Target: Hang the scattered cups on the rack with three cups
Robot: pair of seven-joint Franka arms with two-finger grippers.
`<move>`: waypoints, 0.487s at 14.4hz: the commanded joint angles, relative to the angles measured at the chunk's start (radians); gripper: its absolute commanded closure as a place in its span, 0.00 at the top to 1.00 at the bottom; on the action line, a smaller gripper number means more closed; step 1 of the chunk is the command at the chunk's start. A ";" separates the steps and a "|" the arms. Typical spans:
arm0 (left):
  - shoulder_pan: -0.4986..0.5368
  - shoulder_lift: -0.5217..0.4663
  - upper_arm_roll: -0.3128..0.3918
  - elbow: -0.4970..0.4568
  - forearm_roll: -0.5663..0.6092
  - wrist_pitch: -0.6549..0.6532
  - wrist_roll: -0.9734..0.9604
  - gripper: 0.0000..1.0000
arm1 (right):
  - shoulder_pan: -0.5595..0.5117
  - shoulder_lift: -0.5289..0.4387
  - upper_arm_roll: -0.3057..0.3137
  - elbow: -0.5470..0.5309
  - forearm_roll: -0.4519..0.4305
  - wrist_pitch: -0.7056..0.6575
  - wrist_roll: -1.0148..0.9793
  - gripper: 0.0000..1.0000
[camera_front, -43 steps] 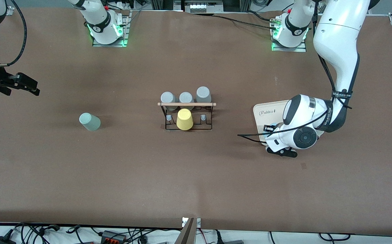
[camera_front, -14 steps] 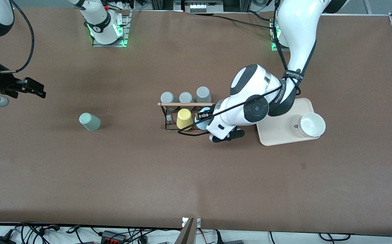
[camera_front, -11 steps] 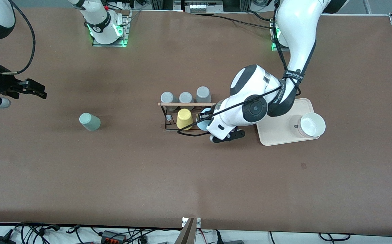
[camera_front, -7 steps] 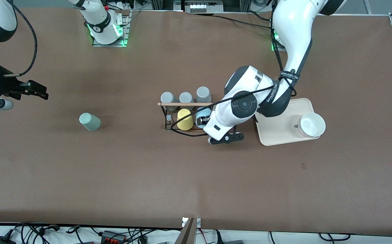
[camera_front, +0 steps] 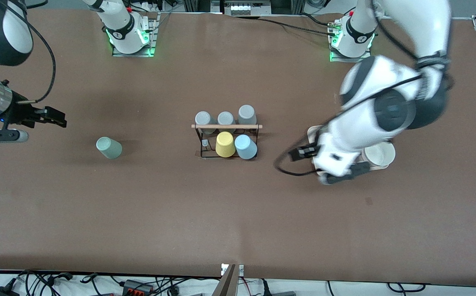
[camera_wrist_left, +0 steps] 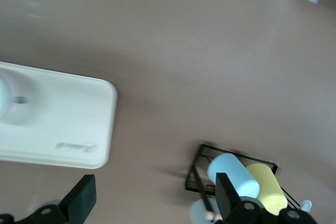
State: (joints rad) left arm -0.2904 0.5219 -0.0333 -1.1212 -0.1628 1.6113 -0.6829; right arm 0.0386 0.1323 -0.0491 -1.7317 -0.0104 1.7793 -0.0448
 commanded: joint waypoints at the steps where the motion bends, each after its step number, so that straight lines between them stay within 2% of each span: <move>1: 0.057 -0.088 -0.005 -0.025 0.041 -0.097 0.075 1.00 | 0.029 0.036 0.002 -0.016 -0.013 0.031 0.002 1.00; 5: 0.108 -0.186 -0.008 -0.049 0.152 -0.198 0.136 1.00 | 0.047 0.131 0.002 -0.020 -0.013 0.095 0.002 1.00; 6: 0.109 -0.203 -0.010 -0.098 0.152 -0.214 0.158 1.00 | 0.053 0.147 0.000 -0.032 -0.013 0.115 0.005 1.00; 7: 0.106 -0.268 -0.016 -0.186 0.155 -0.193 0.160 1.00 | 0.052 0.156 0.002 -0.060 -0.013 0.150 0.005 1.00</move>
State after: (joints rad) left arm -0.1869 0.3565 -0.0328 -1.1471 -0.0360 1.4023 -0.5617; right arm 0.0811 0.2692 -0.0482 -1.7543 -0.0108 1.8756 -0.0445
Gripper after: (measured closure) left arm 0.000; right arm 0.000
